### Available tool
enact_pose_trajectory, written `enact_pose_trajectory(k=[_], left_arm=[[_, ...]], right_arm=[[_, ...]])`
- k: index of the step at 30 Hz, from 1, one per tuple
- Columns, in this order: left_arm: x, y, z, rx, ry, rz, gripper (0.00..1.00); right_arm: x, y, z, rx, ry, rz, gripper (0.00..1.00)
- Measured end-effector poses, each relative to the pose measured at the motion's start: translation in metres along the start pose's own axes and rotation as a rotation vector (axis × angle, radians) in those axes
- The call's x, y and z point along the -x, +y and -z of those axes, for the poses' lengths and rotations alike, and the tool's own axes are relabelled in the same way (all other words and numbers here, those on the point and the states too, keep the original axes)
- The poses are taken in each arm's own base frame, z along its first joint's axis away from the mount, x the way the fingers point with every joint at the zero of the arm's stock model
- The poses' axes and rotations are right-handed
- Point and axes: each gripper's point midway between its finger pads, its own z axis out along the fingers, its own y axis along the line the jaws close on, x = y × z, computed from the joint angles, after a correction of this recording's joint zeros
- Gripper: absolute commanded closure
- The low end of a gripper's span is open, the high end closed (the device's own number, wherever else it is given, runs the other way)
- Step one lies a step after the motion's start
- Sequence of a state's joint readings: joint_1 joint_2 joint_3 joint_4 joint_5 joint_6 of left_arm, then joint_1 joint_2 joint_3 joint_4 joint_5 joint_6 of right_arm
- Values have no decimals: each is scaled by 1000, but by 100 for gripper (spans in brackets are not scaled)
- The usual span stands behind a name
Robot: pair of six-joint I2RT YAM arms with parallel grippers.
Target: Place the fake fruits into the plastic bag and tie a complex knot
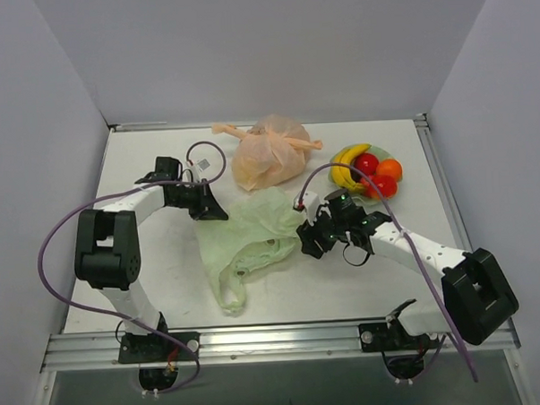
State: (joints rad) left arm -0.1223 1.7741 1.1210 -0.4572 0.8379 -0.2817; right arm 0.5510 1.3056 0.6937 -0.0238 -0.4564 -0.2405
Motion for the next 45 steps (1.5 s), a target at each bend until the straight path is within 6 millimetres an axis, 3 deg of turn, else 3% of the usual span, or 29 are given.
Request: enact_pose_trajectory(k=[1, 2, 3, 6, 7, 10, 12, 15, 17, 19, 22, 24, 26, 30, 33, 45], left_arm=[[1, 2, -1, -2, 1, 6, 100], [2, 5, -1, -1, 1, 11, 98], [3, 6, -1, -2, 1, 16, 82], [6, 7, 1, -2, -4, 8, 61], [9, 5, 3, 0, -11, -6, 46], [27, -7, 18, 20, -61, -92, 26], [42, -27, 38, 35, -114, -173, 25], [60, -73, 80, 73, -237, -392, 24], [58, -109, 104, 111, -319, -569, 24], [36, -148, 117, 145, -373, -762, 24], [-16, -185, 112, 133, -367, -983, 23], [-46, -184, 103, 151, -330, -1062, 21], [-61, -167, 93, 197, -290, -1087, 21], [-64, -111, 74, 368, -207, -1059, 19], [-75, -92, 64, 409, -146, -1092, 18], [-77, -121, 23, 358, -173, -1230, 21]], right_arm=[[-1, 0, -3, -1, 6, 4, 70], [-3, -1, -4, -3, 12, 10, 98], [-4, -2, -6, -4, 22, 15, 100], [1, -3, -2, -5, 48, -7, 100], [6, -3, 0, -4, 46, -10, 100], [39, 2, 15, 17, 5, -27, 100], [59, 7, 27, 35, -35, -36, 100], [77, 18, 44, 69, -68, -59, 100], [80, 24, 49, 93, -67, -83, 100], [76, 29, 50, 114, -46, -113, 100], [66, 35, 48, 148, 7, -175, 100], [65, 37, 47, 175, 29, -220, 100], [67, 38, 49, 201, 33, -275, 100], [78, 36, 59, 240, 5, -350, 100], [87, 39, 64, 272, -15, -366, 100], [90, 55, 64, 384, 10, -409, 100]])
